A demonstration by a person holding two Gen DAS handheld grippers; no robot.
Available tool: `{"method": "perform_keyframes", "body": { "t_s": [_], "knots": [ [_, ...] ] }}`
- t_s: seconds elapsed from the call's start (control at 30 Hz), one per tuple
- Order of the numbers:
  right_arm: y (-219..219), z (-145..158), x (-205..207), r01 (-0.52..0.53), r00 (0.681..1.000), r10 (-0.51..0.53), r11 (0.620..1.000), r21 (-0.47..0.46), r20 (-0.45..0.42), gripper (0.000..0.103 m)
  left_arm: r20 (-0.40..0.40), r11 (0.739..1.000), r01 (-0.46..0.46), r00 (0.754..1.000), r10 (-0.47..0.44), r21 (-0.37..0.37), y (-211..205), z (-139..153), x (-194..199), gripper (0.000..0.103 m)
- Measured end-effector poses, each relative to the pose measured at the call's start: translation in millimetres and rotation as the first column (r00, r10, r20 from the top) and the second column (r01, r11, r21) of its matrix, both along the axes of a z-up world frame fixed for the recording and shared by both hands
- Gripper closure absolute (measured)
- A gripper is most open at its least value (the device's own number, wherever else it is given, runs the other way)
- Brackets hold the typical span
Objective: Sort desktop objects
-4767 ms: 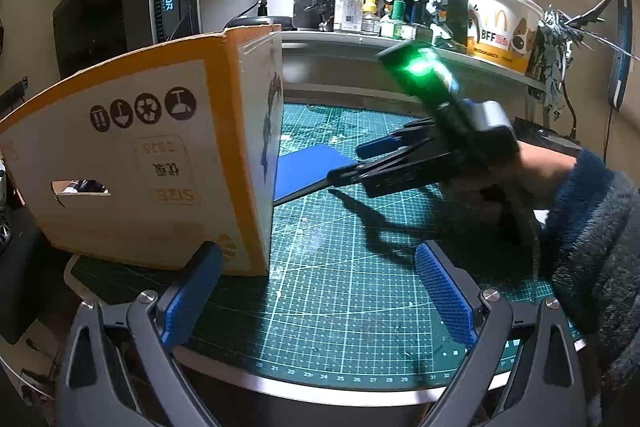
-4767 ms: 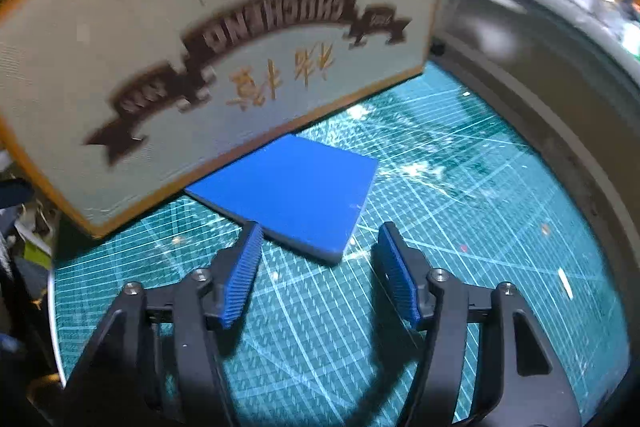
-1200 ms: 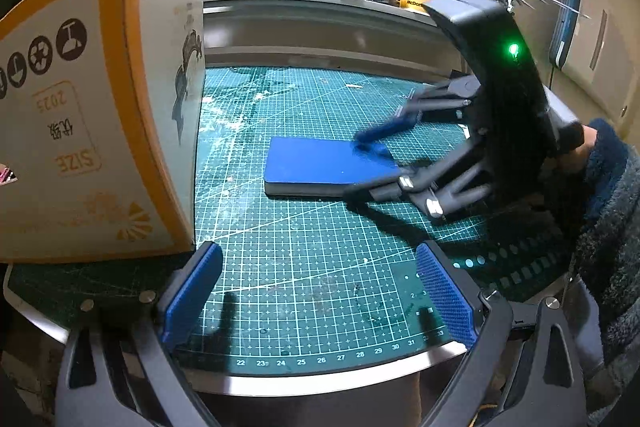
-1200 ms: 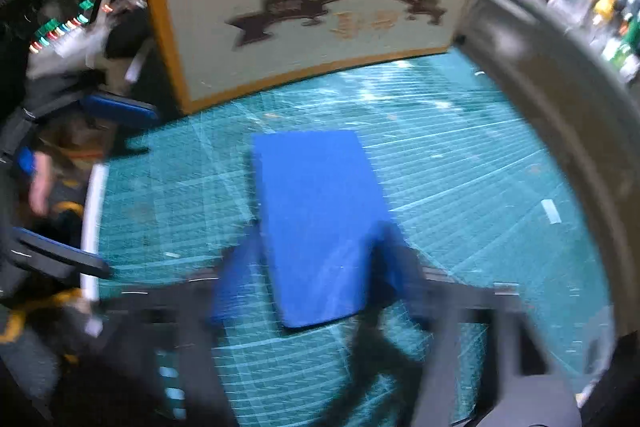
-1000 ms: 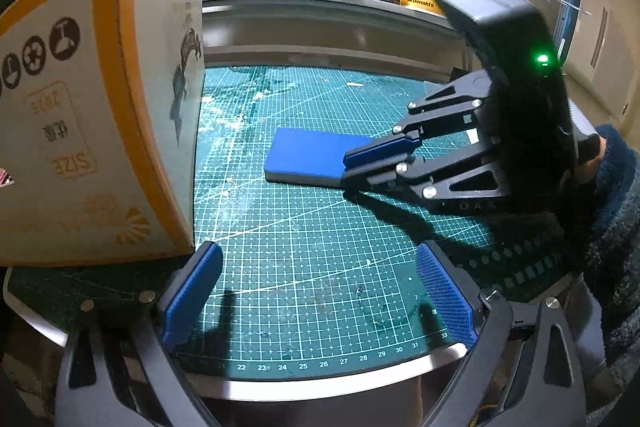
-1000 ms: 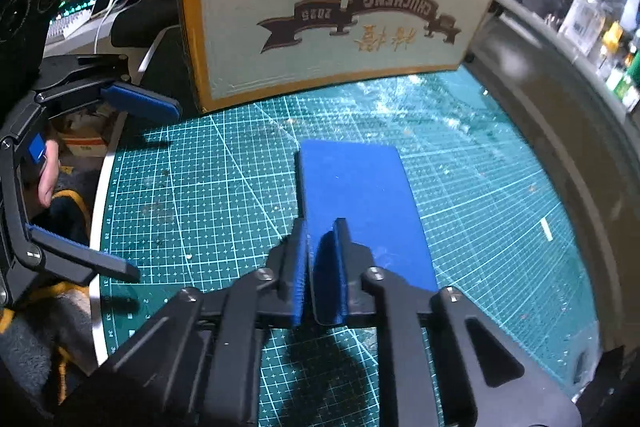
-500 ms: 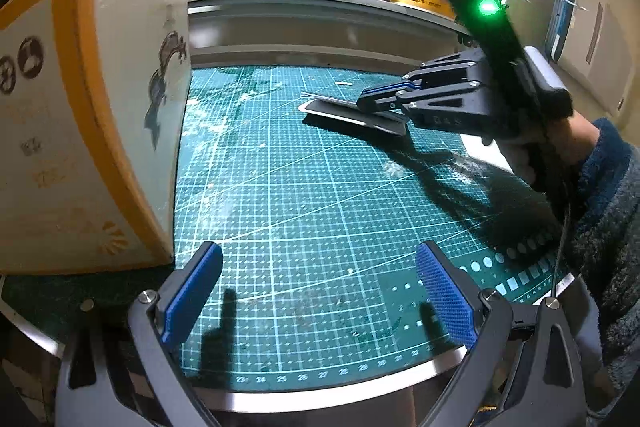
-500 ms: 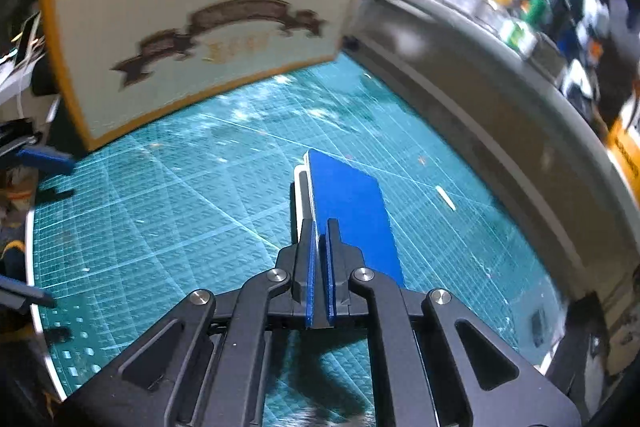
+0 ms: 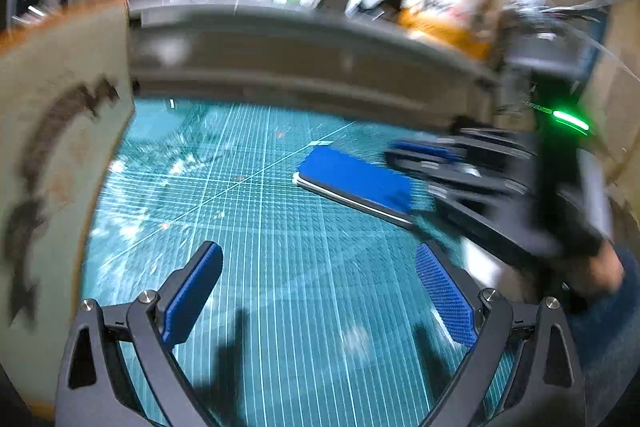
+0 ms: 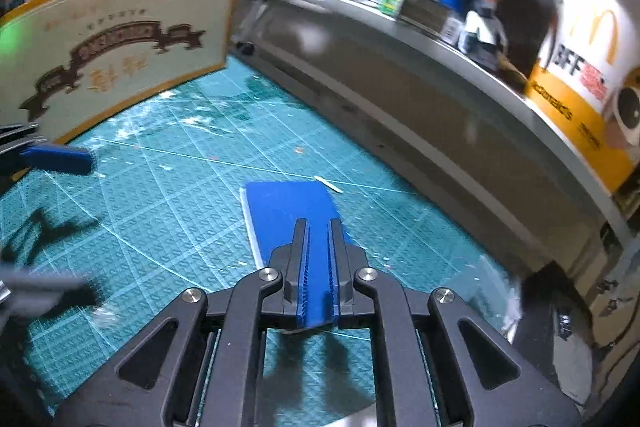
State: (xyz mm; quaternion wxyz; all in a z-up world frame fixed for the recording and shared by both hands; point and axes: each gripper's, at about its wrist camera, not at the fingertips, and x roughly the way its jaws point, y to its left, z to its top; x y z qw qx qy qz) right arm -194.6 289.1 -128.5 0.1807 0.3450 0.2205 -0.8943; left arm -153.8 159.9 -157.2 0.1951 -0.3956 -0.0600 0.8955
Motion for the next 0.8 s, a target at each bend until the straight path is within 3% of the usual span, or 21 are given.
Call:
{"method": "perform_keyframes", "body": {
  "t_s": [0.07,0.13,0.17,0.23,0.3,0.43,0.5,0.6,0.7,0.77,0.8],
  "knots": [
    [6,2,3,-0.010,1.000,0.010,1.000,-0.014,-0.012,0.079,0.050,1.000,0.002,0.999,-0.003,0.020,-3,-7,-26,0.005],
    [20,3,5,-0.006,1.000,0.007,0.995,-0.102,0.010,0.025,0.100,0.999,0.005,0.995,-0.008,0.036,-6,-14,-50,0.005],
    [29,4,4,0.001,1.000,0.004,0.987,-0.162,0.029,0.017,0.118,0.999,0.009,0.993,-0.013,0.040,-8,-18,-58,0.005],
    [41,2,2,-0.021,0.998,0.035,0.969,-0.244,0.049,0.011,0.125,0.998,0.022,0.992,-0.028,0.051,-10,-22,-67,0.005],
    [51,-7,-5,-0.028,0.990,0.066,0.958,-0.287,0.126,0.004,0.127,0.996,0.078,0.989,-0.082,0.039,-7,-23,-74,0.005],
    [42,-21,-14,-0.107,0.969,0.150,0.971,-0.214,0.196,0.003,0.132,0.990,0.135,0.981,-0.139,0.039,-3,-21,-89,0.005],
    [36,-32,-24,-0.086,0.962,0.116,0.987,-0.132,0.246,0.003,0.121,0.989,0.143,0.982,-0.147,0.044,-5,-20,-91,0.005],
    [39,-36,-37,-0.076,0.944,0.129,0.981,-0.180,0.303,0.000,0.113,0.981,0.186,0.975,-0.192,0.062,-5,-20,-91,0.005],
    [35,-37,-37,-0.101,0.943,0.147,0.982,-0.161,0.299,0.000,0.081,0.978,0.204,0.975,-0.206,0.033,0,-18,-85,0.005],
    [36,-34,-33,-0.110,0.946,0.158,0.978,-0.177,0.284,0.015,0.079,0.979,0.200,0.976,-0.203,0.038,-2,-17,-78,0.005],
    [36,-32,-31,-0.114,0.947,0.163,0.976,-0.185,0.277,0.029,0.077,0.979,0.199,0.976,-0.202,0.044,-4,-17,-74,0.005]
  ]
}}
